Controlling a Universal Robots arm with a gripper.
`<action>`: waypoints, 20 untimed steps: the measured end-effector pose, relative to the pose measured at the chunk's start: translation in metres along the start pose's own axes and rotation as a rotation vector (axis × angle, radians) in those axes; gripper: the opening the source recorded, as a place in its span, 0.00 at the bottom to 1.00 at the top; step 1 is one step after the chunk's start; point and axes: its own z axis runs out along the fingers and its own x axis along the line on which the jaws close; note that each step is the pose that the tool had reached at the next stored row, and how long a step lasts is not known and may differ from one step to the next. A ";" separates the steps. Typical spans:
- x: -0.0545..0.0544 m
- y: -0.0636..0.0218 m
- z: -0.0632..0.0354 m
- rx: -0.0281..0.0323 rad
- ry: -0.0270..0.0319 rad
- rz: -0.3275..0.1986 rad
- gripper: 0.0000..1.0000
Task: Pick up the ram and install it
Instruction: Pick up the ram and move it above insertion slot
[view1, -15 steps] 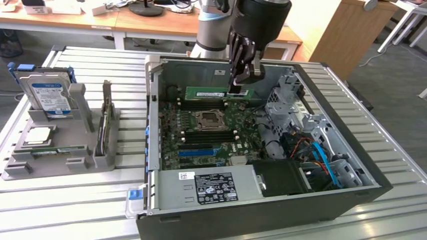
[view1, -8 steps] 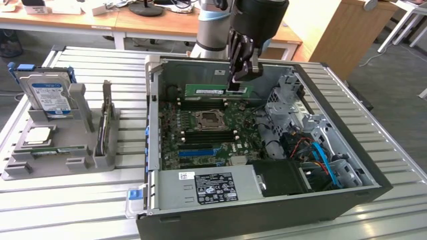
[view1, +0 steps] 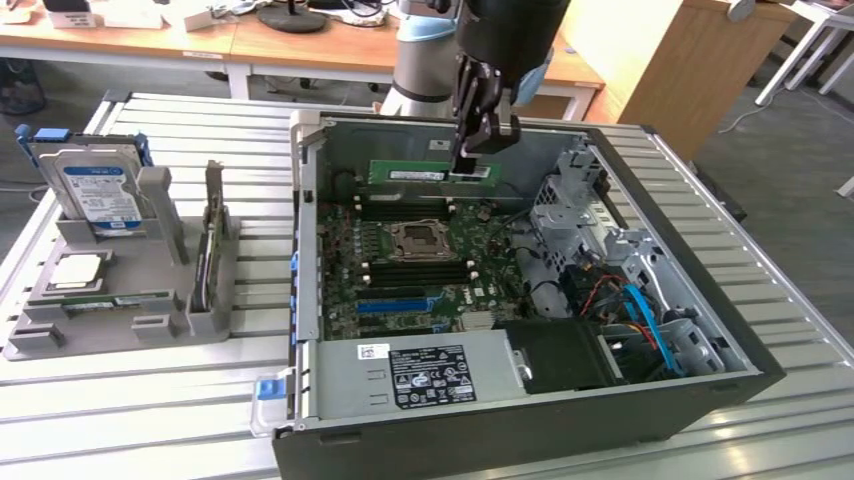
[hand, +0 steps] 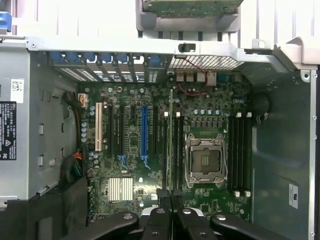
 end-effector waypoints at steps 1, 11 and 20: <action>-0.002 0.0000 0.0002 0.0000 0.0000 0.000 0.12; -0.018 0.0002 0.0017 0.0001 0.0000 0.001 0.12; -0.023 0.0002 0.0024 0.0002 -0.0001 0.002 0.12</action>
